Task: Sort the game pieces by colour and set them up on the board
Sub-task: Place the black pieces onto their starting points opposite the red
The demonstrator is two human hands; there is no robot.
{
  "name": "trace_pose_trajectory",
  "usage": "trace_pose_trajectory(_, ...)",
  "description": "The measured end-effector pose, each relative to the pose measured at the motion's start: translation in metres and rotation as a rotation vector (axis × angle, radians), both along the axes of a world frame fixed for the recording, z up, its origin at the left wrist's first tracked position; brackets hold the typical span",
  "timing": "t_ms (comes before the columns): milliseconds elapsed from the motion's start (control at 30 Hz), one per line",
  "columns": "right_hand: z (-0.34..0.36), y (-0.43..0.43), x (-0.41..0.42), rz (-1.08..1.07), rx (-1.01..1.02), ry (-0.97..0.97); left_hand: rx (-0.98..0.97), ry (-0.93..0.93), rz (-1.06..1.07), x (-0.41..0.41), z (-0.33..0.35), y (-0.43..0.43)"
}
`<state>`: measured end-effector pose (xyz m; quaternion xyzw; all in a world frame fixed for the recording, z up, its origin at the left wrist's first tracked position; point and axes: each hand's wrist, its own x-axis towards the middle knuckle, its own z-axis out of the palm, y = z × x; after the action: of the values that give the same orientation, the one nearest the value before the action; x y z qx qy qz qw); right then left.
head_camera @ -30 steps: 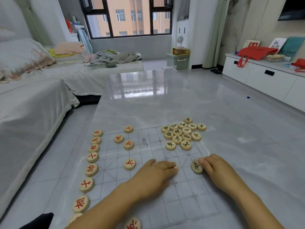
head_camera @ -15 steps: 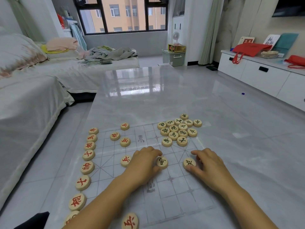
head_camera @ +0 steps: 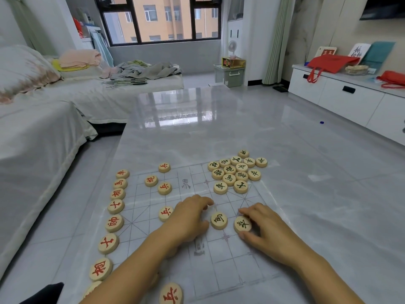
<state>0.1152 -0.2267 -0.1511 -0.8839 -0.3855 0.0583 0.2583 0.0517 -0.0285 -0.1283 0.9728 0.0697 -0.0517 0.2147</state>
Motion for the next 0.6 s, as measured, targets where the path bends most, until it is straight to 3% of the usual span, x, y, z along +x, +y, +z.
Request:
trace_pose_trajectory(200,0.001,0.000,0.000,-0.067,-0.020,-0.021,0.074,-0.002,-0.081,0.005,-0.006,-0.014)
trace_pose_trajectory(467,-0.001,0.001,-0.002,-0.015,-0.035,-0.026,0.047,-0.021,-0.008,0.012,-0.007,-0.008)
trace_pose_trajectory(600,0.000,0.000,0.001,-0.093,-0.039,-0.051,-0.031,-0.073,0.050,0.014,-0.008,-0.009)
